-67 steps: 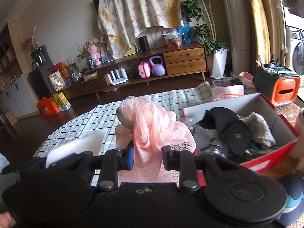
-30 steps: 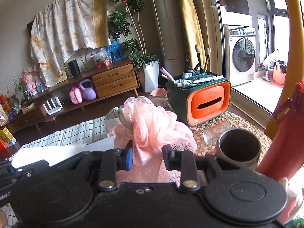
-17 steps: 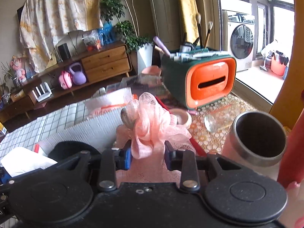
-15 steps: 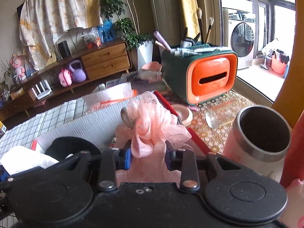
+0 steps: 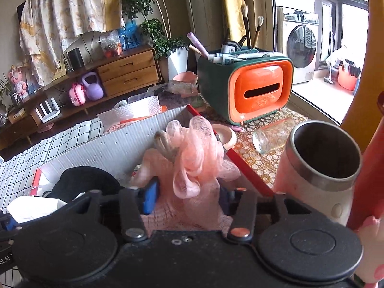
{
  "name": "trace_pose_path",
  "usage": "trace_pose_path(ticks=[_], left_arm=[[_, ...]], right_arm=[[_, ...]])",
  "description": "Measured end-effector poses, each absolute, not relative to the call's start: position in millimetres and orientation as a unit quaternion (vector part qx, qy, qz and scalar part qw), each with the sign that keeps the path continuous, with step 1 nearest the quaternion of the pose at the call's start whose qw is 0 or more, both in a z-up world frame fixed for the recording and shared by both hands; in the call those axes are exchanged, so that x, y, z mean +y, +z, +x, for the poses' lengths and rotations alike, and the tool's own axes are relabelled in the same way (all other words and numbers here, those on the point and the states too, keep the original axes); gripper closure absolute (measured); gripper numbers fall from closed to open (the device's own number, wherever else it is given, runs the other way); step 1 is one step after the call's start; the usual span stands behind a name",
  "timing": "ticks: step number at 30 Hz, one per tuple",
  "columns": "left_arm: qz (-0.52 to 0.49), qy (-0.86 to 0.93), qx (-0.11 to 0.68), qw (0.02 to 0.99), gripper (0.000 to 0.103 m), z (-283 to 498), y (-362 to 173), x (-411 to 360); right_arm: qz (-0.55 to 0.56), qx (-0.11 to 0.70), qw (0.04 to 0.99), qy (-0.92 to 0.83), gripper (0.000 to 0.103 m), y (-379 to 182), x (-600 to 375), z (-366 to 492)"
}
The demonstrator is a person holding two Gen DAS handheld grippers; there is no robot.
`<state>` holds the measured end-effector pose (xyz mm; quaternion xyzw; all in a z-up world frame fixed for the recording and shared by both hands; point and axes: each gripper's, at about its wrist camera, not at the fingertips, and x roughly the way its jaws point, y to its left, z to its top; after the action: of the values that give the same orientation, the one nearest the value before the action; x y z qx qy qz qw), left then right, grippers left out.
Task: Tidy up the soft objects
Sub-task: 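Open both grippers over the box, releasing the bath puff and the napkin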
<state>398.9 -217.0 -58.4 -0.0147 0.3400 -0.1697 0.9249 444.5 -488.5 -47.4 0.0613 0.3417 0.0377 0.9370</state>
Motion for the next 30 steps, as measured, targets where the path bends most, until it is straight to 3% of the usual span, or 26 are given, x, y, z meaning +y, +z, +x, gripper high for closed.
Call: trace_pose_path(ticks=[14,17,18,19,30], left_arm=[[-0.018,-0.165,0.323,0.932,0.085,373.7,-31.4,-210.9],[-0.020,-0.158,0.317,0.935,0.055,365.5,-25.0,-208.0],[-0.022,-0.156,0.313,0.937,0.034,361.8,-22.8,-206.4],[-0.023,-0.153,0.306,0.939,0.027,357.5,-20.5,-204.6],[-0.025,-0.161,0.278,0.947,0.023,313.5,-1.9,-189.5]], right_arm=[[0.029,0.310,0.949,0.045,0.022,-9.6,-486.0,405.7],[0.022,0.303,0.951,0.059,0.019,-1.3,-481.7,392.6],[0.020,0.301,0.951,0.064,0.017,0.5,-480.7,387.9],[0.018,0.298,0.952,0.070,0.017,3.1,-479.6,382.1],[0.003,0.244,0.961,0.130,0.001,24.3,-465.8,312.6]])
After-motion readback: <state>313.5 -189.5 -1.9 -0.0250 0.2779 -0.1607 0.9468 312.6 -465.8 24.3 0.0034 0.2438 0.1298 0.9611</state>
